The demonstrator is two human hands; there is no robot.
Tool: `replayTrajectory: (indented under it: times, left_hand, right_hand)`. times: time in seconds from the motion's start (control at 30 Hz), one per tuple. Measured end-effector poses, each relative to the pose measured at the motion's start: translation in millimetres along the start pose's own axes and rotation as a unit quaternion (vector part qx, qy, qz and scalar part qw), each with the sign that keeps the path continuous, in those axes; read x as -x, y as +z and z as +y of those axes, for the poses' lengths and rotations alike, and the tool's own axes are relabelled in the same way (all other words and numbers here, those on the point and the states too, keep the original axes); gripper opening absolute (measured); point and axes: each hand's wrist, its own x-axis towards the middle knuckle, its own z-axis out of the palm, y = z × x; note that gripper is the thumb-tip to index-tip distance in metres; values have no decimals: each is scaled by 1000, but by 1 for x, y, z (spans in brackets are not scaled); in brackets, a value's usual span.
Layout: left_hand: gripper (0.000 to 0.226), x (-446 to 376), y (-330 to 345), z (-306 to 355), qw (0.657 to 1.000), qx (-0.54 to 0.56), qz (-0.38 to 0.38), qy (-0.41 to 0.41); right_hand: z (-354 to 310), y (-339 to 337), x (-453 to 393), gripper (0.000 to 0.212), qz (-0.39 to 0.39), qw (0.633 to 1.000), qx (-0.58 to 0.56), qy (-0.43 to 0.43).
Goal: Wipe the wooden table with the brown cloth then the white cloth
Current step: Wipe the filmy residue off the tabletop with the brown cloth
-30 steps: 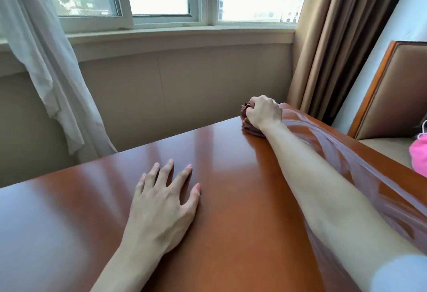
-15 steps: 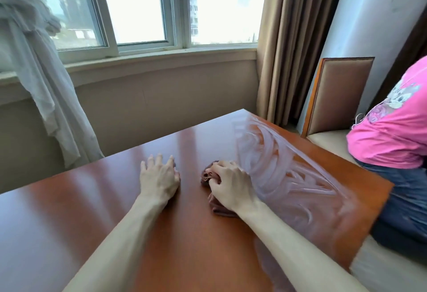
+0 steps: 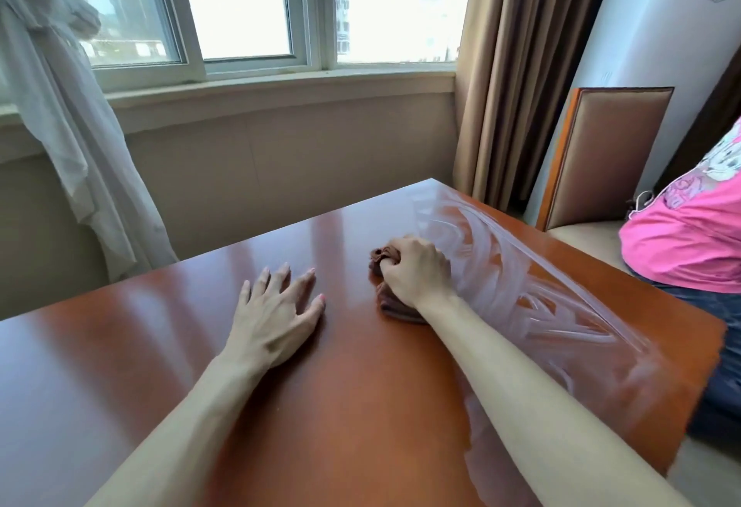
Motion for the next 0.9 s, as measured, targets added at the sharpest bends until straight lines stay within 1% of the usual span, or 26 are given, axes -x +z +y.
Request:
replayTrajectory:
  times: [0.07,0.13,0.2,0.3,0.4,0.47,0.5,0.57,0.63,0.7,0.8,0.9]
  left_hand:
    - [78,-1,3,-1,1000,2,12,-2]
    - [78,-3,6,-1,1000,-5,21,-2]
    - [76,-4,7,-2,1000,-15,27,-2]
    - [72,-3,10,-2,999,-14,37,-7]
    - [68,-3,9,-1,999,-15,38,-15]
    - [70,-4,8,0,999,-17,39,-18]
    - [71,-4,8,0,999,-17,40,-18]
    - [72,-4,8,0,999,-18,34,-14]
    - [72,-3,6,0,999,-11,26,-17]
    - [71,-3,6,0,1000,-10,20,-17]
    - [65,-4,6,0,1000,-13,16,-13]
    - [60,-3,6,1,1000,-14,8,-10]
  right_hand:
    - [6,18,-45,14,10,1000,0,14]
    - [13,35,-91,14,14,999,-9,34]
    - [18,51,-136,20,5,999,-19,44]
    - [24,72,-193,30,-13,999,-2,46]
    - [26,81,-223,25,-15,998,5,65]
    - [25,82,-224,16,-18,998,18,55]
    - [24,80,-219,14,-20,998,21,47]
    - [25,72,-198,17,-17,999,17,33]
    - [21,60,-162,17,-20,1000,5,18]
    - [13,44,-114,18,-27,1000,-5,0]
    - [-2,12,-27,27,-47,998,-30,-34]
    - [-18,-19,58,24,-54,996,-48,-59]
